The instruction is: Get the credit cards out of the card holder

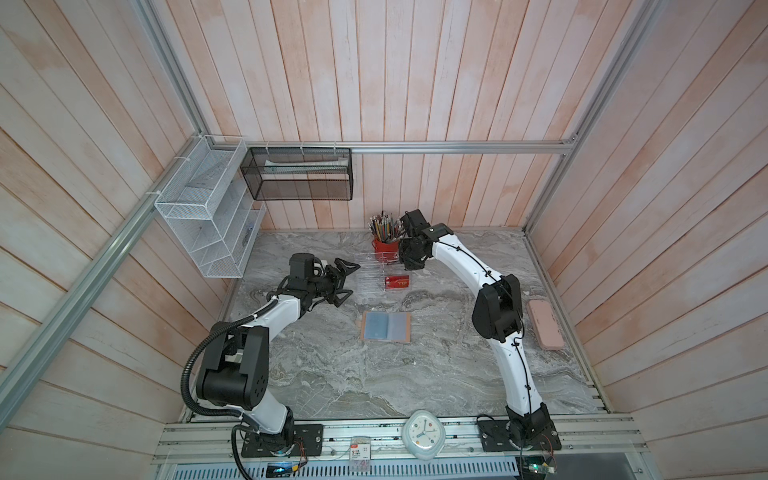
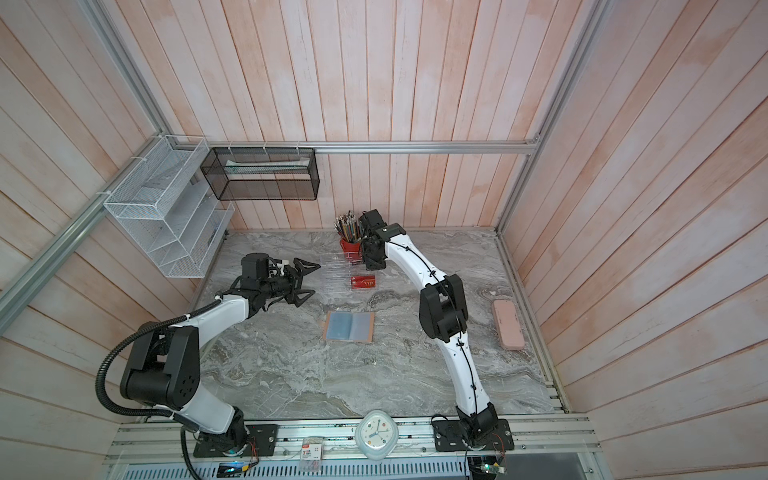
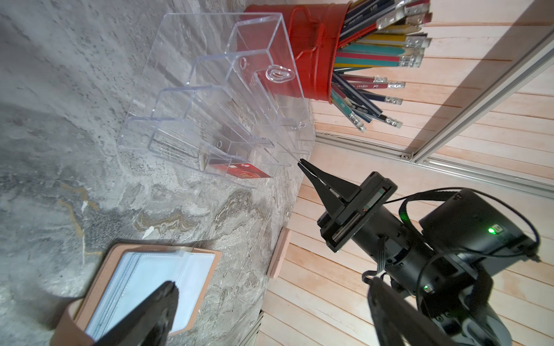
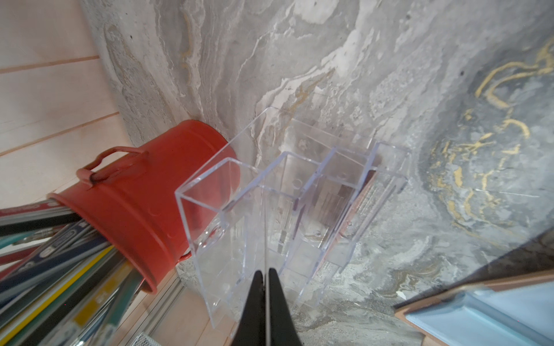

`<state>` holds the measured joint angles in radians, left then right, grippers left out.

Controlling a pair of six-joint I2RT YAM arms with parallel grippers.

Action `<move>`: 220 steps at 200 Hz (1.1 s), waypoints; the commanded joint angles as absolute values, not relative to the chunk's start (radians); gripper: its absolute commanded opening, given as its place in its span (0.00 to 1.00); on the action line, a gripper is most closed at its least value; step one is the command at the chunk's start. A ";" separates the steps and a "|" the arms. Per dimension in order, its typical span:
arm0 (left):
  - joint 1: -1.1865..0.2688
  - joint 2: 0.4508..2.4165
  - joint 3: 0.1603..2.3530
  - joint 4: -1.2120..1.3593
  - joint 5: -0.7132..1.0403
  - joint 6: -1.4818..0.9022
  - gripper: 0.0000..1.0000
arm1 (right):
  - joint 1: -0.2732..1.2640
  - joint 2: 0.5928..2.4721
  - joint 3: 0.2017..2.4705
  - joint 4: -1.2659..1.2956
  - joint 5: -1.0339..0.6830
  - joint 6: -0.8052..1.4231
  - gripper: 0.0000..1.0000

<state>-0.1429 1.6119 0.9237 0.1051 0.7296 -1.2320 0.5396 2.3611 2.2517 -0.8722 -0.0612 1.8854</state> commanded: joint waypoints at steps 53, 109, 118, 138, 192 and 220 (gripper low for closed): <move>-0.130 1.624 0.905 0.121 0.752 -1.201 1.00 | 0.537 2.415 2.230 -0.853 -0.072 1.894 0.00; -0.128 1.627 0.903 0.121 0.751 -1.200 1.00 | 0.536 2.425 2.224 -0.847 -0.083 1.893 0.00; -0.127 1.626 0.903 0.121 0.752 -1.199 1.00 | 0.537 2.428 2.225 -0.845 -0.087 1.892 0.00; -0.127 1.631 0.902 0.121 0.752 -1.201 1.00 | 0.537 2.442 2.245 -0.852 -0.091 1.882 0.00; -0.123 1.631 0.901 0.118 0.752 -1.196 1.00 | 0.536 2.465 2.276 -0.856 -0.098 1.870 0.00; -0.123 1.631 0.900 0.118 0.752 -1.196 1.00 | 0.537 2.467 2.291 -0.862 -0.095 1.858 0.00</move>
